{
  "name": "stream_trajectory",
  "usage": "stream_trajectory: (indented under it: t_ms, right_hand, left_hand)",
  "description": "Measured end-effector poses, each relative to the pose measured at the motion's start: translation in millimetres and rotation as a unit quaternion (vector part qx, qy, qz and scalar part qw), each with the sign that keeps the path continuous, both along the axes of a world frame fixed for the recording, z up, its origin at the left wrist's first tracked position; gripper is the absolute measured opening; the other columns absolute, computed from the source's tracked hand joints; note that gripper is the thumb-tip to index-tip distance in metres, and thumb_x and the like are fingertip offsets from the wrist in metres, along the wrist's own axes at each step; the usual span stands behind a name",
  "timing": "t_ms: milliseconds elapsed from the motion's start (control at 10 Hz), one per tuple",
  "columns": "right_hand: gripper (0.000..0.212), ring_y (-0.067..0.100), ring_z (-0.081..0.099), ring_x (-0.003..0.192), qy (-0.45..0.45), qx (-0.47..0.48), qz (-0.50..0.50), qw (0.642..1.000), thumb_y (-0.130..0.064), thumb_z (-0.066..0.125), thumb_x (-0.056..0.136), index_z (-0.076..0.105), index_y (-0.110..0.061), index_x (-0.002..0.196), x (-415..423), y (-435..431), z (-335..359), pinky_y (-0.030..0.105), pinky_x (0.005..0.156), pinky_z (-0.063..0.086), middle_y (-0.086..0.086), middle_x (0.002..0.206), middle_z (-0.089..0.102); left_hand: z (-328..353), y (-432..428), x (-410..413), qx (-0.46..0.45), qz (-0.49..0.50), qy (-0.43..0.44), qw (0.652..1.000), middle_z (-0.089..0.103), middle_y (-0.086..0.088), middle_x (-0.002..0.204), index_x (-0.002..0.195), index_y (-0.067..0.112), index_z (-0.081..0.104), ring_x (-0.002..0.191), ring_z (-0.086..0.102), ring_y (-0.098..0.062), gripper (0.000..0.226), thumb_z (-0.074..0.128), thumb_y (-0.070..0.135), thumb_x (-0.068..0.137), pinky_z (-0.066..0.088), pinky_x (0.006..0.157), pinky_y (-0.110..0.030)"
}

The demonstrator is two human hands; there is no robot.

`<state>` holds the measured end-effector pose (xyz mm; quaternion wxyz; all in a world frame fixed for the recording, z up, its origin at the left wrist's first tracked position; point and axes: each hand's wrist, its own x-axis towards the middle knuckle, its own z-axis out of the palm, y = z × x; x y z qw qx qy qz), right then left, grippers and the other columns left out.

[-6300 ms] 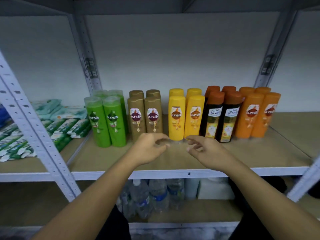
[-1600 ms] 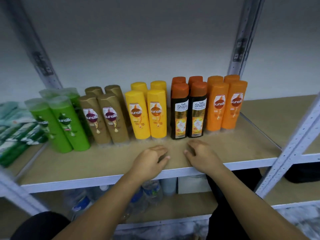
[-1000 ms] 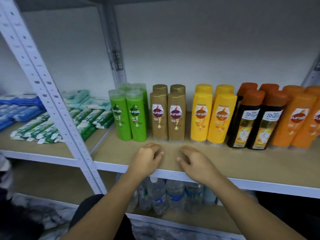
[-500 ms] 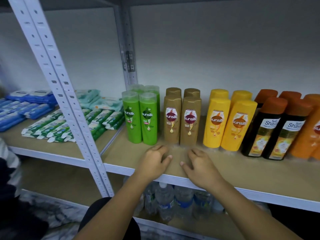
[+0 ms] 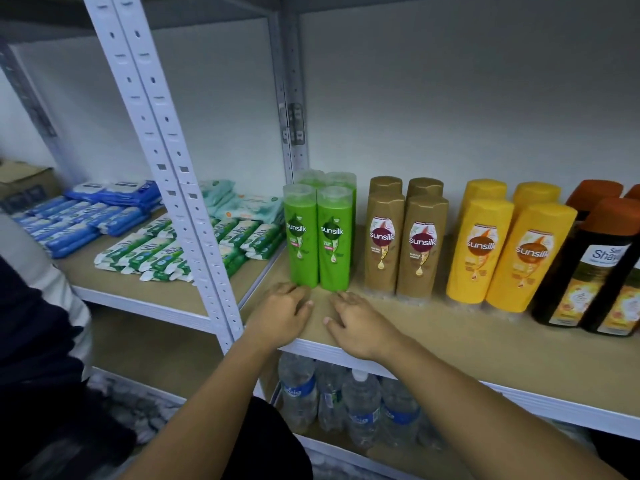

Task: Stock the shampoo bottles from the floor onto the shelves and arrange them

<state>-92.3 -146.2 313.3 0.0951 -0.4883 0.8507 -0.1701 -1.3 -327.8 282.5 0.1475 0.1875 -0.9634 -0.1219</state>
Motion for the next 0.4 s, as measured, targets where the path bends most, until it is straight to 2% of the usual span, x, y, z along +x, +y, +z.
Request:
stream_trajectory:
  t_ms: [200,300,400]
  right_hand:
    - [0.060,0.029,0.023,0.149,0.006,-0.006,-0.008,1.000,-0.043,0.042,0.103,0.036,-0.004,0.148,-3,-2,-8,0.031,0.122,0.015,0.018,0.158,0.032]
    - [0.060,0.028,0.021,0.150,0.013,-0.015,0.004,1.000,-0.044,0.040,0.103,0.037,-0.005,0.149,-5,4,-10,0.030,0.123,0.013,0.017,0.160,0.028]
    - [0.061,0.024,0.017,0.152,0.025,0.005,0.020,0.999,-0.043,0.038,0.105,0.031,-0.007,0.154,-5,23,-8,0.024,0.120,0.005,0.013,0.163,0.023]
  left_hand:
    - [-4,-3,-7,-0.004,0.015,-0.017,1.000,0.060,-0.004,0.134,0.139,0.028,0.057,0.126,0.044,-0.030,0.061,0.030,0.058,0.093,0.040,0.107,-0.042]
    - [-1,2,-4,-0.017,0.010,0.003,1.000,0.058,-0.004,0.137,0.140,0.026,0.056,0.127,0.043,-0.030,0.050,0.040,0.050,0.099,0.040,0.107,-0.041]
    - [-3,17,-1,-0.002,-0.007,0.036,0.999,0.063,-0.004,0.130,0.131,0.020,0.063,0.122,0.050,-0.030,0.047,0.043,0.048,0.098,0.042,0.103,-0.038]
